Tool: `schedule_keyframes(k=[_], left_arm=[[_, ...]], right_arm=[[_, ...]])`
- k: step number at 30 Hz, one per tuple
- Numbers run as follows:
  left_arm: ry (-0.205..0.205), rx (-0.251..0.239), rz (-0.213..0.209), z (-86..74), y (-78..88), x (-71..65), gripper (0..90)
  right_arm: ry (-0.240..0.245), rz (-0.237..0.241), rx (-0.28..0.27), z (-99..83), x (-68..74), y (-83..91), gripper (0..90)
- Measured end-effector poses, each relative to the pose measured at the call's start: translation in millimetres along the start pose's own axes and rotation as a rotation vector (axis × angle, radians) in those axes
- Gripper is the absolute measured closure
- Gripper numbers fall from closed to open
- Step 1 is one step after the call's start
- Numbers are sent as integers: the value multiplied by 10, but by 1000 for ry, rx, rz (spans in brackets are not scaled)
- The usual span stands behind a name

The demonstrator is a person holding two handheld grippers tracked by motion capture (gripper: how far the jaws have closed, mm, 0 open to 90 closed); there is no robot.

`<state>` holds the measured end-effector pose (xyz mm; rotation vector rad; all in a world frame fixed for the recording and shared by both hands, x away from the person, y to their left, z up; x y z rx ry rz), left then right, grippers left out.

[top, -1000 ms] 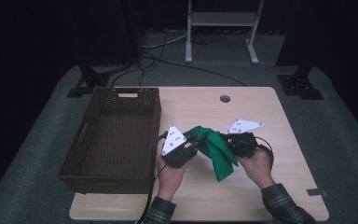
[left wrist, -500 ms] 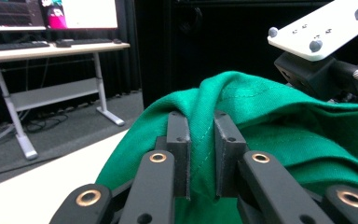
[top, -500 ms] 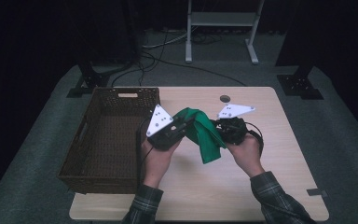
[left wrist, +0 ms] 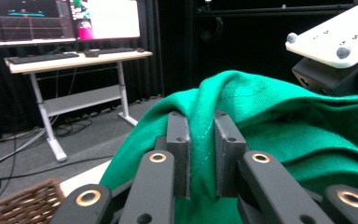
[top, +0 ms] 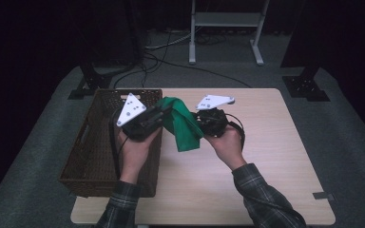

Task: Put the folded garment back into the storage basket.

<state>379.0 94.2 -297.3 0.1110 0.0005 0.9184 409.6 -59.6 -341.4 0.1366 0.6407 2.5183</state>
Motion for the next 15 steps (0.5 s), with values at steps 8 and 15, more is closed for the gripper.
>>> schedule_keyframes(k=[8,15], left_arm=[[32,-21,34,-26,258,409,798],[51,-30,71,-162,506,766,798]], right_arm=[[10,44,-30,293,150,-406,798],[32,77,-37,444,287,-793,797]])
Point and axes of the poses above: each handheld gripper's, and its own axes: y roughly backward along the jaws, z roughly out of its top, x roughly to its left, the point moved 6 cm from there along -y, roughly forward along the jaws, and after that the axes turned 6 degrees about z, right-handed, at the moved point
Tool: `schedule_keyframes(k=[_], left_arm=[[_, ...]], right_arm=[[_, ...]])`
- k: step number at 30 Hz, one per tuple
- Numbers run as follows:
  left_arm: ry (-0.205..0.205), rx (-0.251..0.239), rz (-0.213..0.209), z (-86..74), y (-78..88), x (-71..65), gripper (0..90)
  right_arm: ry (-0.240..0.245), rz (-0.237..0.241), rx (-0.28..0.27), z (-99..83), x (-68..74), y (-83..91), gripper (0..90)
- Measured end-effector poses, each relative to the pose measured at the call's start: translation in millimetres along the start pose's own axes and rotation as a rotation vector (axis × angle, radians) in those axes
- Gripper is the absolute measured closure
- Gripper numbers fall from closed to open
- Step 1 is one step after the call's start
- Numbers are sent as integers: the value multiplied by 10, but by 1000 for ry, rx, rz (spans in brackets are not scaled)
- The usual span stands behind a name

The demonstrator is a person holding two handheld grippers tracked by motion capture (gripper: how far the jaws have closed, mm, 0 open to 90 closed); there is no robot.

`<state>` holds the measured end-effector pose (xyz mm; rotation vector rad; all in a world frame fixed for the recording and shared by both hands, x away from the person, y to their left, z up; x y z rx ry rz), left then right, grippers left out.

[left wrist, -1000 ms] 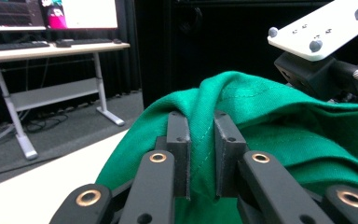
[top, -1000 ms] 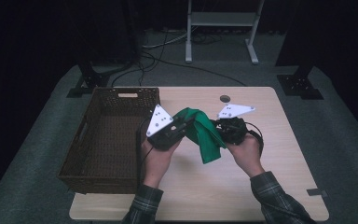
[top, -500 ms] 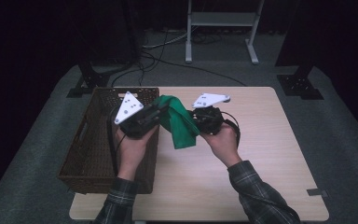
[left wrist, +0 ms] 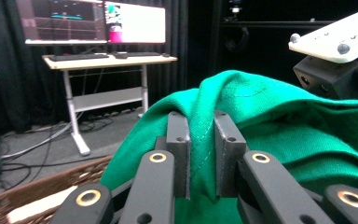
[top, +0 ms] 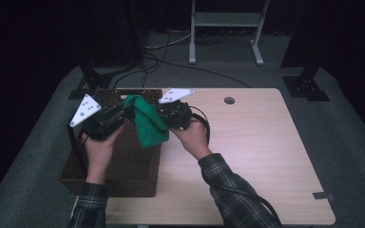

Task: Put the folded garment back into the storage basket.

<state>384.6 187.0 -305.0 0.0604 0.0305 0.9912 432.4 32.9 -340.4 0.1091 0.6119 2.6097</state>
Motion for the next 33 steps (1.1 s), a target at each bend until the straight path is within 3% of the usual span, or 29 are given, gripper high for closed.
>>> schedule_keyframes(k=[1,2,6,11,17,33], left_arm=[[5,0,11,-48,61,100,798],[5,0,11,-48,61,100,798],[20,2,41,-175,194,318,798],[31,5,55,-304,297,473,798],[32,21,73,-426,376,583,798],[28,58,120,-532,571,737,796]], right_arm=[[7,8,-3,12,15,-61,797],[7,8,-3,12,15,-61,797],[6,34,-7,31,61,-354,796],[7,49,-10,5,75,-574,795],[-19,66,-23,-55,62,-752,795],[-29,80,42,-248,105,-1142,794]])
Point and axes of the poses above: each handheld gripper's, and its own axes: y roughly backward along the jaws, z roughly out of its top, x roughly to its left, the point moved 6 cm from there along -y, roughly forward along the jaws, and after that the axes turned 6 degrees about z, right-handed, at the moved point
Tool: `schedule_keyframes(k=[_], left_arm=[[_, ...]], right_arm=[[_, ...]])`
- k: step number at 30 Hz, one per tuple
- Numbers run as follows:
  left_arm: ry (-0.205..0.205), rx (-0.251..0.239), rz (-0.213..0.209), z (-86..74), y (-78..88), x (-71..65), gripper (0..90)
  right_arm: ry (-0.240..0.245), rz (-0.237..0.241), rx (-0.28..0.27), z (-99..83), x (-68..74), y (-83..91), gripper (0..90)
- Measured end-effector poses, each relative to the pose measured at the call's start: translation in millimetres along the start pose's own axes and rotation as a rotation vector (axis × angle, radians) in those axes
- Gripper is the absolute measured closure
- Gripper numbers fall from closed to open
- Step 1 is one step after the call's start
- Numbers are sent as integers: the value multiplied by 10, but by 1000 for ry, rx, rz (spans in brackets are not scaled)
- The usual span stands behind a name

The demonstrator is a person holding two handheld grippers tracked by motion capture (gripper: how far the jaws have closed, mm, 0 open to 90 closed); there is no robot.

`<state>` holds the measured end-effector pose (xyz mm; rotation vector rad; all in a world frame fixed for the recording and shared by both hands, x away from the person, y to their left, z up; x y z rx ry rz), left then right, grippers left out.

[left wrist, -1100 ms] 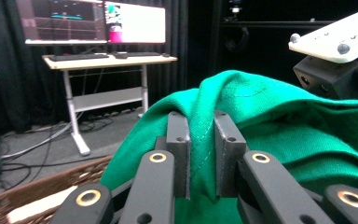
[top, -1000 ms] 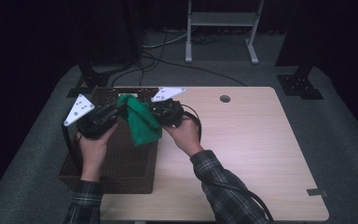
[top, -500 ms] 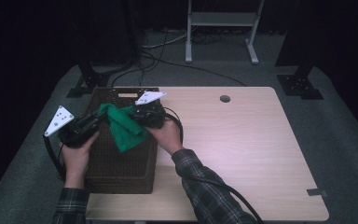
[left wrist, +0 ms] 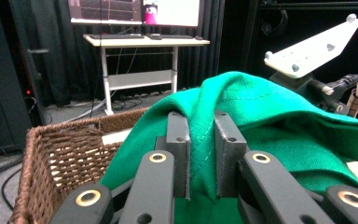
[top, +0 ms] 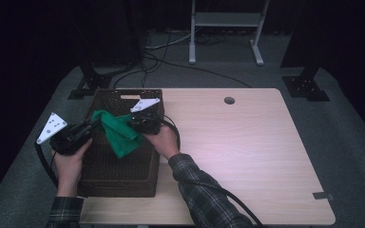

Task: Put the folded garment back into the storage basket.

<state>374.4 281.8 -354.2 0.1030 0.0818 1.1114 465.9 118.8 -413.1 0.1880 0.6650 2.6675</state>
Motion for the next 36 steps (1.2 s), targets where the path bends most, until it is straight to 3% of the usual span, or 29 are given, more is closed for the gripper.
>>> schedule_keyframes(k=[10,20,22,23,25,28,29,30,31,33,36], left_arm=[[5,22,41,-69,15,19,795],[38,14,44,-93,35,73,784],[44,15,45,-100,31,78,677],[47,10,48,-99,30,81,677],[63,-22,49,-79,48,104,541],[68,-36,52,-68,53,109,465],[62,-41,56,-64,51,107,391],[56,-42,64,-65,43,105,391],[46,-32,78,-71,16,102,291],[38,-26,80,-76,4,97,267],[32,-12,81,-86,-26,86,102]], right_arm=[[0,-16,-6,-19,3,-4,794],[-3,-8,-13,-9,10,-12,795],[1,-4,-10,-8,19,-18,796],[1,-4,-10,-8,19,-18,796],[1,4,0,-10,23,-29,796],[5,3,11,-13,26,-39,796],[6,5,18,-14,24,-45,796],[6,5,18,-14,24,-45,796],[4,6,17,-14,21,-46,796],[5,6,18,-15,21,-46,796],[8,8,15,-16,22,-45,796]])
Point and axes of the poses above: each handheld gripper's, and its own axes: y roughly backward along the jaws, z roughly out of its top, x roughly to its left, the point moved 6 cm from there along -y, roughly forward along the jaws, and after that the axes turned 6 degrees about z, right-handed, at the moved point
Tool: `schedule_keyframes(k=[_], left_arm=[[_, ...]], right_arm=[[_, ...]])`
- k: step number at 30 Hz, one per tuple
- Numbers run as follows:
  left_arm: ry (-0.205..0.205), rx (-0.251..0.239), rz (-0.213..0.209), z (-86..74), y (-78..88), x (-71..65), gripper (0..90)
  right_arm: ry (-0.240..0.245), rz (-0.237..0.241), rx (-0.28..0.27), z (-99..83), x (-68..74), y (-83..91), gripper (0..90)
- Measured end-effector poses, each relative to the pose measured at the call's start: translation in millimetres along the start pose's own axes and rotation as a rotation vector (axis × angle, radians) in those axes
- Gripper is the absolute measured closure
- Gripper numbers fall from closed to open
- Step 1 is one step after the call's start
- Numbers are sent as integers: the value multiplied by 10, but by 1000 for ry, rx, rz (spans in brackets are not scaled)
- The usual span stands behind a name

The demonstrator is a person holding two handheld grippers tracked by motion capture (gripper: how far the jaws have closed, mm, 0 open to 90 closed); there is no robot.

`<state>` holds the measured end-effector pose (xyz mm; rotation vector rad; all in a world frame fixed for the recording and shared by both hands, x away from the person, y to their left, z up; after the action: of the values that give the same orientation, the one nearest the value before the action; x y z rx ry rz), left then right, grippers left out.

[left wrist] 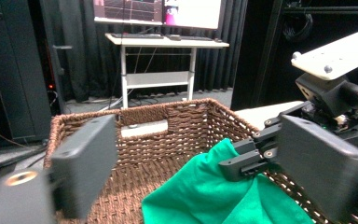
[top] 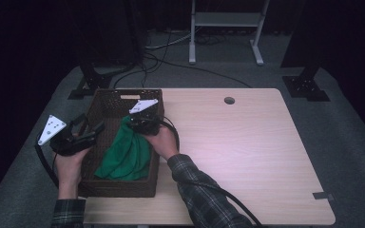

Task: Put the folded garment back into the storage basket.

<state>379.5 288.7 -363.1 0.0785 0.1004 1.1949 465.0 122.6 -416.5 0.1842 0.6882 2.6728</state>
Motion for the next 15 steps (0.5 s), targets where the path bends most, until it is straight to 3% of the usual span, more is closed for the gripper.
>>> schedule_keyframes(k=[7,15], left_arm=[[10,-6,14,7,-5,19,0],[-3,8,18,-7,-22,11,0]], right_arm=[[11,12,-1,15,-4,-2,795],[36,7,15,40,-70,-30,795]])
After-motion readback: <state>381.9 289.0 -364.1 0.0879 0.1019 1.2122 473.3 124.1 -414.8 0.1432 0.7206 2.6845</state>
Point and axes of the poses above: each handheld gripper's, and its own axes: y roughly backward along the jaws, z roughly out of its top, x roughly to its left, the point moved 6 cm from there along -y, roughly forward along the jaws, and after that the axes turned 6 degrees about z, right-handed, at the moved point
